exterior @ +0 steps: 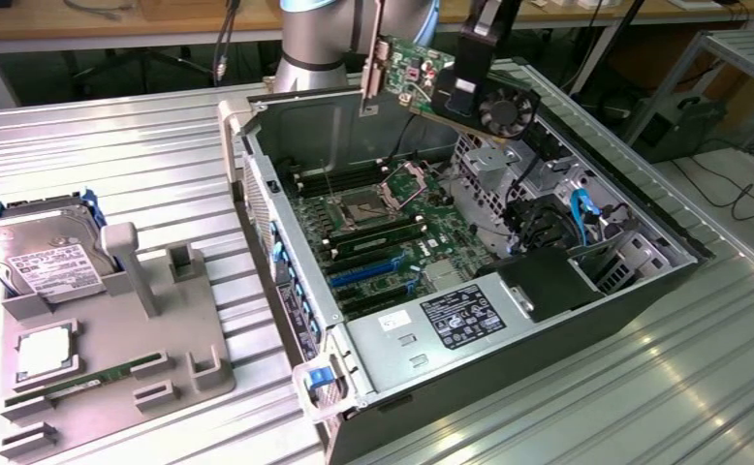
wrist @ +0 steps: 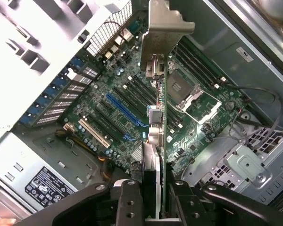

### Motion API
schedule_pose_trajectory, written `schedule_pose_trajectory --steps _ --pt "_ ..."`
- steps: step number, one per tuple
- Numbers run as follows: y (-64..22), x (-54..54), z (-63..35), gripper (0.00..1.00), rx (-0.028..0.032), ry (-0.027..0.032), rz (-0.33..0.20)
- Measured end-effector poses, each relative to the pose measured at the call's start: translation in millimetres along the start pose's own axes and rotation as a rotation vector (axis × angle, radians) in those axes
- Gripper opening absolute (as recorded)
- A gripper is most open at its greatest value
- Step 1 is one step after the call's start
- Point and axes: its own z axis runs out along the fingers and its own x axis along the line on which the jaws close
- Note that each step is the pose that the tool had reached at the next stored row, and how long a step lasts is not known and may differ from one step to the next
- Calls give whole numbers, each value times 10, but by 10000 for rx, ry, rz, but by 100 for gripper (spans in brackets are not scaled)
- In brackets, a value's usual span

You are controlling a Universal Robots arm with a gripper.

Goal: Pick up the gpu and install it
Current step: 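Insert the gpu into the slot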

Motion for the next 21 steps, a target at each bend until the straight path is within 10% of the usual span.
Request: schedule_pose_trajectory --steps 21 --pt "-9 18 0 27 -2 -7 -1746"
